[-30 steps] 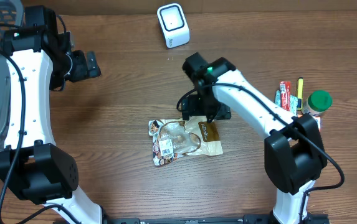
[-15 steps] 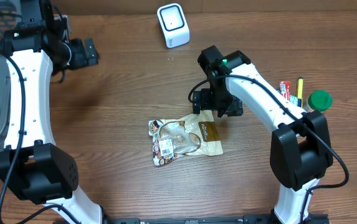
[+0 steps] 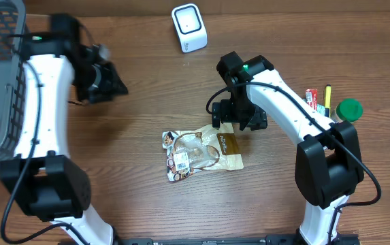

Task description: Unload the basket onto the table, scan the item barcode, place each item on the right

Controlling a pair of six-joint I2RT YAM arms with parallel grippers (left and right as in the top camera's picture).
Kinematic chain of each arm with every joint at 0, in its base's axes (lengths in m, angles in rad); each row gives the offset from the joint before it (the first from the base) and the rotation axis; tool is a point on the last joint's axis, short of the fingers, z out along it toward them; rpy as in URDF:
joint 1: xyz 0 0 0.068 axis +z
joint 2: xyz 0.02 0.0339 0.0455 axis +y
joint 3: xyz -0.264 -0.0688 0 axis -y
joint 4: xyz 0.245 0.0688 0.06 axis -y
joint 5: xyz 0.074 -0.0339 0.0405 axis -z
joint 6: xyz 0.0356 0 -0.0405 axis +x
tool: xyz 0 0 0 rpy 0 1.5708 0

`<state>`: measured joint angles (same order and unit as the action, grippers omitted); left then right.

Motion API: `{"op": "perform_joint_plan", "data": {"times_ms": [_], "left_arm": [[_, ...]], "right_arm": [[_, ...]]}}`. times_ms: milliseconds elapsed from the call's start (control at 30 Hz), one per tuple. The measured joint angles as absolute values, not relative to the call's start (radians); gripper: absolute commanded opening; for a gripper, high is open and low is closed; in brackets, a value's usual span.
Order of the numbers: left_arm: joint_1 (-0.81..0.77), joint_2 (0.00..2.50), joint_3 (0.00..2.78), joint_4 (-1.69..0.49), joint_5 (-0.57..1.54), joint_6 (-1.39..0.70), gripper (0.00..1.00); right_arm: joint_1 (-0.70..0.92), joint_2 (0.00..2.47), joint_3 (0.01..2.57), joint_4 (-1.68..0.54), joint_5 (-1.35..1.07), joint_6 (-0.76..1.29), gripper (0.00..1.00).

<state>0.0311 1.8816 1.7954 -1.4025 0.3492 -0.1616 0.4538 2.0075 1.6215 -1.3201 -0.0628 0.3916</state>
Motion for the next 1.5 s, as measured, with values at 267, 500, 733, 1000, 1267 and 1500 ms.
{"op": "perform_joint_plan", "data": {"times_ms": [267, 500, 733, 1000, 1267, 1500], "left_arm": [[-0.218, 1.884, 1.606, -1.292, 0.369, -0.166, 0.58], [-0.332, 1.884, 1.549, -1.281, 0.327, -0.234, 0.55], [-0.419, 1.884, 1.389, -1.191, 0.236, -0.378, 0.59], [-0.459, 1.884, 1.237, -1.029, 0.221, -0.5, 0.59], [-0.459, 1.884, 1.218, -0.907, 0.186, -0.532, 0.55], [-0.458, 1.884, 1.218, -0.87, 0.123, -0.57, 0.56]], "right_arm": [[0.454, 2.008, 1.621, -1.322, -0.063, 0.392, 1.0], [0.454, 2.008, 1.621, -1.345, -0.063, 0.392, 1.0], [0.454, 2.008, 1.621, -1.335, -0.062, 0.391, 1.0], [0.454, 2.008, 1.621, -1.329, -0.063, 0.389, 1.0], [0.454, 2.008, 1.621, -1.33, -0.083, 0.388, 1.0], [0.454, 2.008, 1.621, -1.33, -0.115, 0.389, 1.0]]}}
